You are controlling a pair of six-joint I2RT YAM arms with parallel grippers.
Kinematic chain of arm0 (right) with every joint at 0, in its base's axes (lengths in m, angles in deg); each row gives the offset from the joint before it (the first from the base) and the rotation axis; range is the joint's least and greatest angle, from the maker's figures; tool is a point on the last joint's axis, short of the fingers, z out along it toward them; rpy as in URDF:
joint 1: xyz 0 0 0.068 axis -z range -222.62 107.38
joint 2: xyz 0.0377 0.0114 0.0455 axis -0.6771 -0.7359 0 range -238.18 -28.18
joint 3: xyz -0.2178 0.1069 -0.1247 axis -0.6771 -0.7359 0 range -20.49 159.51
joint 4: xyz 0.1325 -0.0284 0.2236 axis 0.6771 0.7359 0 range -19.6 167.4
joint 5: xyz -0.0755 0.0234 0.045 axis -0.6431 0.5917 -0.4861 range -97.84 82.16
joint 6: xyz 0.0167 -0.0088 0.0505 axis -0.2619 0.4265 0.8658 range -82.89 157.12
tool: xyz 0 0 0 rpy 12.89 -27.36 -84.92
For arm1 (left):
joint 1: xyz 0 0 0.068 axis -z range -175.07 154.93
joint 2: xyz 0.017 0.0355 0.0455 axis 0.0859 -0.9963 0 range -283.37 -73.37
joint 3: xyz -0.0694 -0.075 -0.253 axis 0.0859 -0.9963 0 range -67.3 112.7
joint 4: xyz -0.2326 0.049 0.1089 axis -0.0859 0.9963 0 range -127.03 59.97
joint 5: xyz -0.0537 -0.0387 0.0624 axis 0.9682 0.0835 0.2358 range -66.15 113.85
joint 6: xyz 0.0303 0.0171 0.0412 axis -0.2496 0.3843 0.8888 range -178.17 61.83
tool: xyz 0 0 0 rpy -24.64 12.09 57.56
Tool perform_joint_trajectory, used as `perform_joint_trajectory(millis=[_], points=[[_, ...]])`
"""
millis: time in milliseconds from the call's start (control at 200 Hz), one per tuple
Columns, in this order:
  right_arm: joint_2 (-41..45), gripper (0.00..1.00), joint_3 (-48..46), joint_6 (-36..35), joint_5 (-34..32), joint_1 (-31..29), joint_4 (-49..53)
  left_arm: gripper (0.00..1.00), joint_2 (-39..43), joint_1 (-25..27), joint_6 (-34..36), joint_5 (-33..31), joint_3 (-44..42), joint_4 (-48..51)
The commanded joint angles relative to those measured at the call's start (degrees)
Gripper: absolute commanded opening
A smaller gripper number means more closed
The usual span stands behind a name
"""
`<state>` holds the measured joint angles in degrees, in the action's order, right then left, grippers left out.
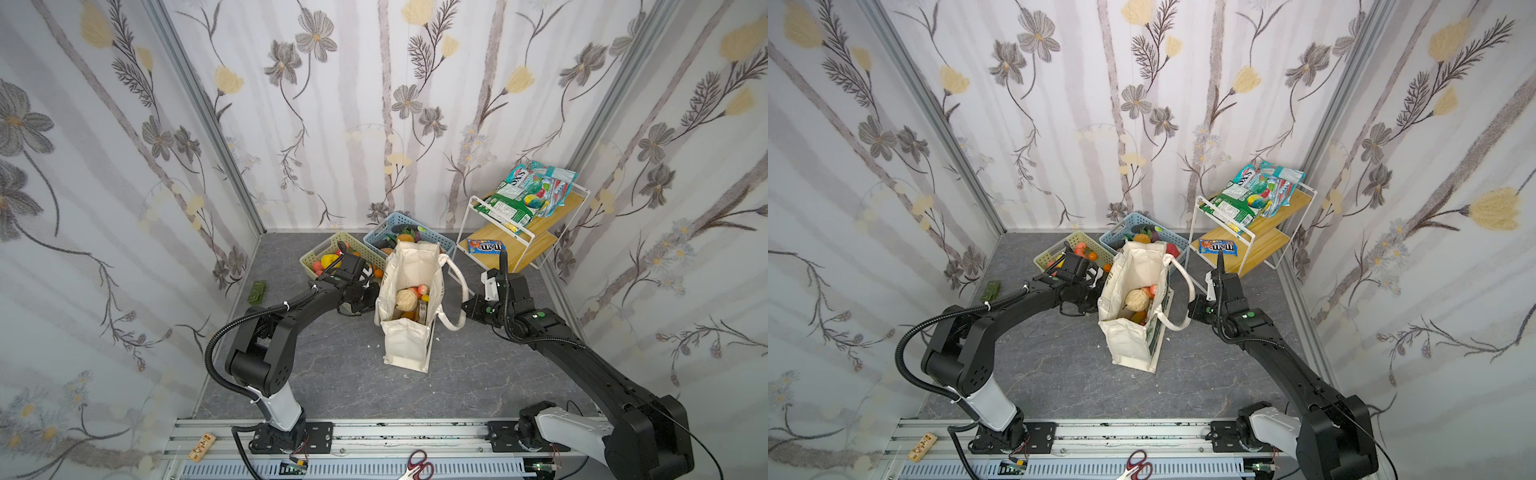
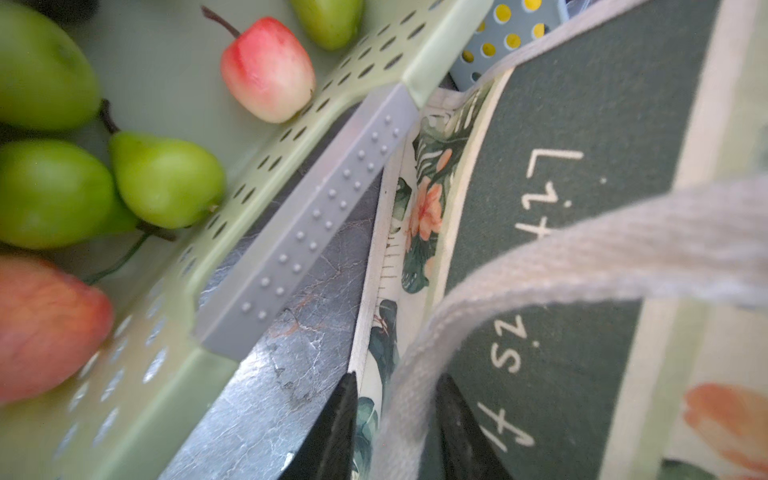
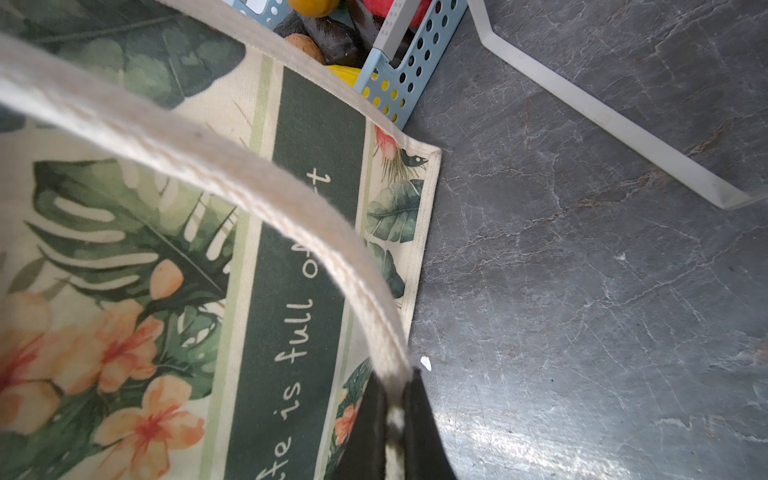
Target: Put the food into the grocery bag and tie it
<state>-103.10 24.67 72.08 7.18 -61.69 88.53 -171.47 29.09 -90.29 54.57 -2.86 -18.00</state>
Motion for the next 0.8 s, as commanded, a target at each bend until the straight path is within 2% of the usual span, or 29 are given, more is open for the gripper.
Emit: perform_joint_trajectory(millis=[0,90,210,325,430,794], points=[[0.10,0.06,0.46,-0.29,-0.12,0.15,-1.12,0.35,-0.08,-0.01,-2.03,1.97,-0.72,-2.75],[0.38,0.07,0.27,-0.24,-0.16,0.09,-1.14,0.32,0.05,-0.04,-2.33,1.93,-0.51,-2.52],[0.77,0.06,0.17,-0.25,-0.25,0.18,-1.00,0.18,0.24,-0.25,-2.84,1.96,-0.12,-2.67],[1.73,0.06,0.32,-0.29,-0.52,0.48,-0.61,0.16,1.33,-0.74,-3.99,1.55,-0.28,-2.97],[2.70,0.06,1.18,-0.62,-0.94,1.12,0.50,0.10,2.79,-1.13,-4.18,0.52,0.04,-2.09],[4.74,0.07,10.39,-3.85,-2.74,2.46,7.18,0.07,9.42,-3.79,-1.55,-2.17,3.82,3.79]])
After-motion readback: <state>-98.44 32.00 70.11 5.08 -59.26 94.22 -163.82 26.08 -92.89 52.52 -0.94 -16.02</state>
